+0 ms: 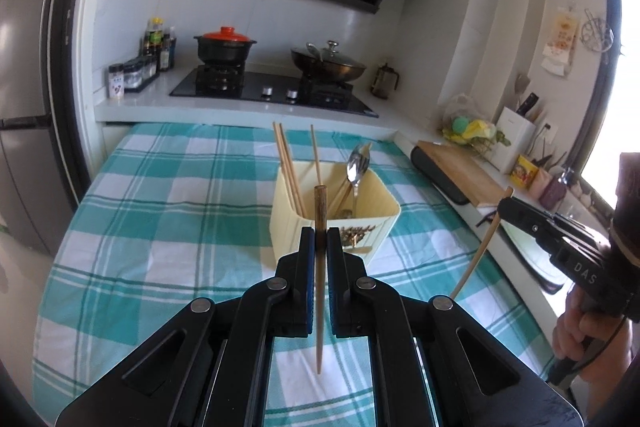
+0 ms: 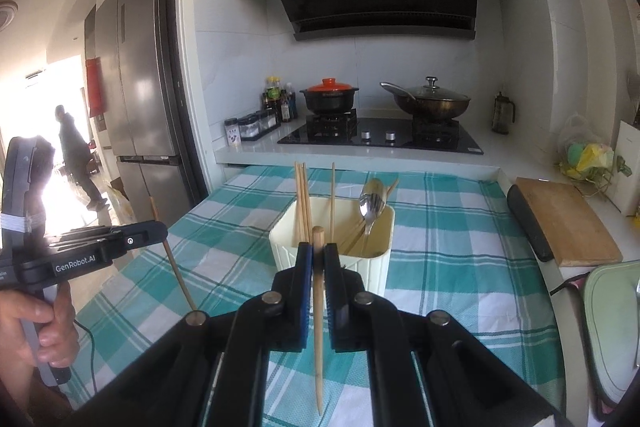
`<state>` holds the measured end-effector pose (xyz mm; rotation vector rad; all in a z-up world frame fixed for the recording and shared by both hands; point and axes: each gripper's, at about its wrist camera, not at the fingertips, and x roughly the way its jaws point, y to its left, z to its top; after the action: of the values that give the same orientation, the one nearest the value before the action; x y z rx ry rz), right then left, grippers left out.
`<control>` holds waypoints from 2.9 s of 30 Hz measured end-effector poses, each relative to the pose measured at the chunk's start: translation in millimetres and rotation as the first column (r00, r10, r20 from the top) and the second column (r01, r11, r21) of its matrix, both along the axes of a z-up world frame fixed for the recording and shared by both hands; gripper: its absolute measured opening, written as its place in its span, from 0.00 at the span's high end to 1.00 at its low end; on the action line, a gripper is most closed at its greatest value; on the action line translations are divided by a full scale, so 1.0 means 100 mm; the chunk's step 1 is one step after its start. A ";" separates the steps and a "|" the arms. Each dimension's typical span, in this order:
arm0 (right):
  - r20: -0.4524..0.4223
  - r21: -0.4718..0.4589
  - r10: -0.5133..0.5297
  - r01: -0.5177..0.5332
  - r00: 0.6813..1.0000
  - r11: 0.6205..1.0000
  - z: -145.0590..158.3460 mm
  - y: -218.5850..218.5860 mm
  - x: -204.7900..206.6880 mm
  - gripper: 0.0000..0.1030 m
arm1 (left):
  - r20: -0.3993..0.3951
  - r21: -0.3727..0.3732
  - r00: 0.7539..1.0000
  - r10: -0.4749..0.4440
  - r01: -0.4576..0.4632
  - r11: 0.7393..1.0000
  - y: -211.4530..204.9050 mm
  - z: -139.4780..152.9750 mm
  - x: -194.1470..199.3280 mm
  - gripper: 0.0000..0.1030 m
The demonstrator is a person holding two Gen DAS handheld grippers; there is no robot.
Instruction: Organize utensils
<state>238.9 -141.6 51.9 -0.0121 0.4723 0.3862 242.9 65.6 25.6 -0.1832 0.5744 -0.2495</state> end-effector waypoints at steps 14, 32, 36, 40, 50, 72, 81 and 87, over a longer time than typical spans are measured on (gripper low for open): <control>0.151 0.046 -0.050 0.043 0.987 0.998 0.86 -0.06 0.71 0.94 | 0.163 0.000 0.987 0.014 -0.014 1.000 -0.01 0.87 0.56 0.97; -0.126 0.002 -0.007 0.008 0.992 1.000 0.11 0.27 2.15 0.94 | -0.066 0.067 0.997 0.031 -0.026 0.997 -0.36 0.12 1.87 0.97; -0.247 -0.034 0.013 -0.022 0.969 0.999 -0.26 0.40 2.43 0.93 | -0.145 0.085 0.988 0.044 -0.032 0.996 -0.36 -0.16 2.03 0.93; -0.272 0.033 0.010 -0.001 0.962 0.999 -0.35 0.32 2.48 0.57 | -0.138 0.112 0.987 0.079 -0.064 0.992 -0.25 -0.22 1.88 0.43; -0.141 0.039 -0.018 0.024 0.990 0.999 -0.18 0.04 1.54 0.20 | 0.084 0.302 0.972 0.219 -0.234 0.924 -0.31 -0.07 0.85 0.01; -0.112 -0.153 -0.198 0.180 0.974 0.972 -0.36 0.02 -0.29 0.00 | -0.074 0.296 0.971 0.229 -0.198 0.935 -0.56 -0.41 -0.33 0.00; -0.110 -0.173 -0.180 0.160 0.978 0.972 -0.27 0.14 -0.45 0.00 | -0.088 0.278 0.961 0.260 -0.227 0.933 -0.50 -0.30 -0.40 0.00; -0.098 -0.169 -0.170 0.152 0.981 0.974 -0.18 0.18 -0.48 0.00 | -0.097 0.268 0.955 0.280 -0.246 0.931 -0.46 -0.29 -0.40 0.00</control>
<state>190.6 -123.4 34.1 -0.1084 0.6106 0.1891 203.4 19.2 -3.2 -0.0271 0.7022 0.0999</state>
